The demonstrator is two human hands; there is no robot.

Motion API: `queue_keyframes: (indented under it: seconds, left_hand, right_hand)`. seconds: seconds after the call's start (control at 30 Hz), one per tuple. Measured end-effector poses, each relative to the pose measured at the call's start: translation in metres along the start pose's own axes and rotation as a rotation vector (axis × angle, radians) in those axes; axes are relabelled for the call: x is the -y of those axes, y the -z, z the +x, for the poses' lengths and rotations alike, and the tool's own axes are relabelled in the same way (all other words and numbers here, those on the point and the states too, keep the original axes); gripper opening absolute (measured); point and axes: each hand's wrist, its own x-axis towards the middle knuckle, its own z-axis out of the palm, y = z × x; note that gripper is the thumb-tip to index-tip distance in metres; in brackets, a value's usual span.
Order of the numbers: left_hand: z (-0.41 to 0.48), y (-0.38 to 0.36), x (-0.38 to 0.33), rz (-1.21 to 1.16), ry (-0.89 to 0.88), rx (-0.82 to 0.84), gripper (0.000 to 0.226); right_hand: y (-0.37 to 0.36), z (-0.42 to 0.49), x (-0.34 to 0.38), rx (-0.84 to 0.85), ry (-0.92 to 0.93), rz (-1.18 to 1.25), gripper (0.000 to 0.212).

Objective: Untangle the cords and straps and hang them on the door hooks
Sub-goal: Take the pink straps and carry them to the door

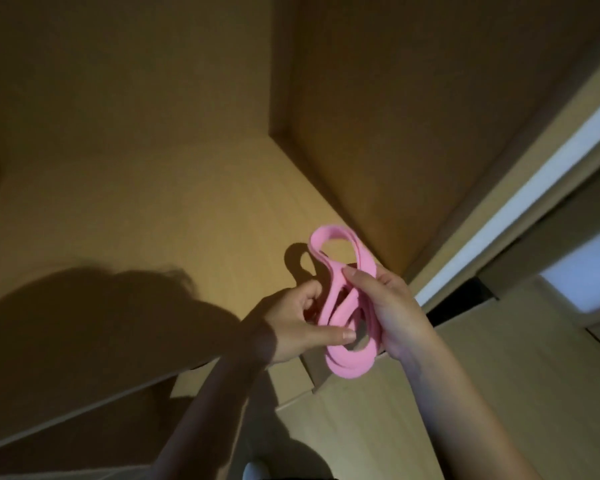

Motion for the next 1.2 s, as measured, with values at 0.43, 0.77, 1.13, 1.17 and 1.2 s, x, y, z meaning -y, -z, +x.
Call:
queue_keyframes:
  seconds: [0.43,0.77,1.13,1.17,1.2]
  left_hand:
    - [0.046,-0.205,-0.084,-0.451,0.086,-0.049,0.023]
    - [0.063,-0.395,-0.124,-0.257,-0.015,0.175,0.037]
    - [0.114,-0.542,-0.145,0.011,-0.034,0.231,0.029]
    - [0.119,-0.552,-0.148,0.017,-0.015,0.285,0.028]
    - [0.125,-0.562,-0.151,-0.013,0.015,0.338,0.026]
  right_hand:
    - [0.176,-0.125,0.000,-0.178,0.138,-0.199,0.012]
    - [0.326,-0.214,-0.015,-0.739,0.346,-0.136,0.005]
    - [0.452,-0.261,-0.007,-0.981,0.293,-0.015,0.008]
    - [0.462,-0.259,-0.007,-1.008,0.289,-0.011,0.008]
    - [0.472,-0.257,-0.006,-1.040,0.286,-0.013,0.008]
